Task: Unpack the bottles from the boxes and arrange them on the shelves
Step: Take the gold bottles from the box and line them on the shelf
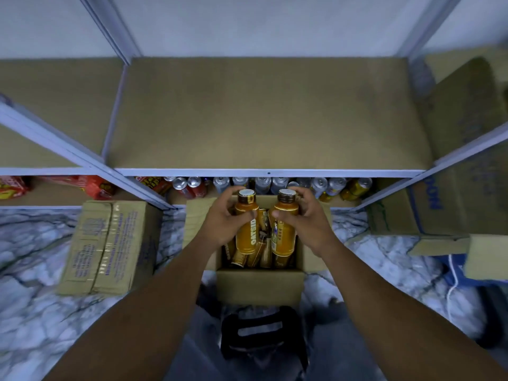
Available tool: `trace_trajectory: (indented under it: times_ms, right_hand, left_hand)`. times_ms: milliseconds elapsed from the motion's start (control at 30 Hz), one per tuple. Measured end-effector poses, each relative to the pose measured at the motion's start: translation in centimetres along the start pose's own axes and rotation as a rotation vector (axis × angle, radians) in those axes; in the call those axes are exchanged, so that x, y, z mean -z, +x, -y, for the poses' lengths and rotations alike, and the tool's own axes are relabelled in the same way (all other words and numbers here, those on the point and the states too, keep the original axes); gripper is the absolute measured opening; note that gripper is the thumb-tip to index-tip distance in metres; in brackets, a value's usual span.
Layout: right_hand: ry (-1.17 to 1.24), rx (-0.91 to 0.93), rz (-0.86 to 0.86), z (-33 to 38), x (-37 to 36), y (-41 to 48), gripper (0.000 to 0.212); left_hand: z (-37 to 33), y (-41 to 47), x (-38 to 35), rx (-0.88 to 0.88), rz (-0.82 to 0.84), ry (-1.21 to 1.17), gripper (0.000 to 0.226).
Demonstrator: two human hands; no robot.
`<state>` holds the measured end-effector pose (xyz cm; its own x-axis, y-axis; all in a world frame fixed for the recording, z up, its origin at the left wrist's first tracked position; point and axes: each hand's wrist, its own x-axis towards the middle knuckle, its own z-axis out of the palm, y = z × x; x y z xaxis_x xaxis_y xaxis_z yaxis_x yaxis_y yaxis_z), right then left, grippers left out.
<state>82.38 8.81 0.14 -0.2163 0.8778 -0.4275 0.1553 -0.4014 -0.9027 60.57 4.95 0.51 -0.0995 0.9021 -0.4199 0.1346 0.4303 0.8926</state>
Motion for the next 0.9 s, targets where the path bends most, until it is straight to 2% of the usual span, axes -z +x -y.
trace_trajectory:
  times_ms: [333, 467, 600, 900]
  right_hand:
    - [-0.123, 0.152, 0.031, 21.4, 0.9, -10.0, 0.069]
    - [-0.122, 0.245, 0.038, 29.1, 0.8, -13.3, 0.064]
    - [-0.105, 0.336, 0.067, 35.3, 0.9, -15.2, 0.065]
    - [-0.152, 0.550, 0.005, 46.5, -0.5, -16.8, 0.062]
  left_hand:
    - [-20.2, -10.3, 4.3, -0.096, -0.046, -0.014, 0.054]
    - [-27.0, -13.8, 6.0, -0.161, -0.077, -0.007, 0.054]
    - [-32.7, -15.9, 7.7, -0.257, -0.086, 0.005, 0.057]
    - [-44.4, -17.2, 12.0, -0.511, -0.125, 0.061, 0.053]
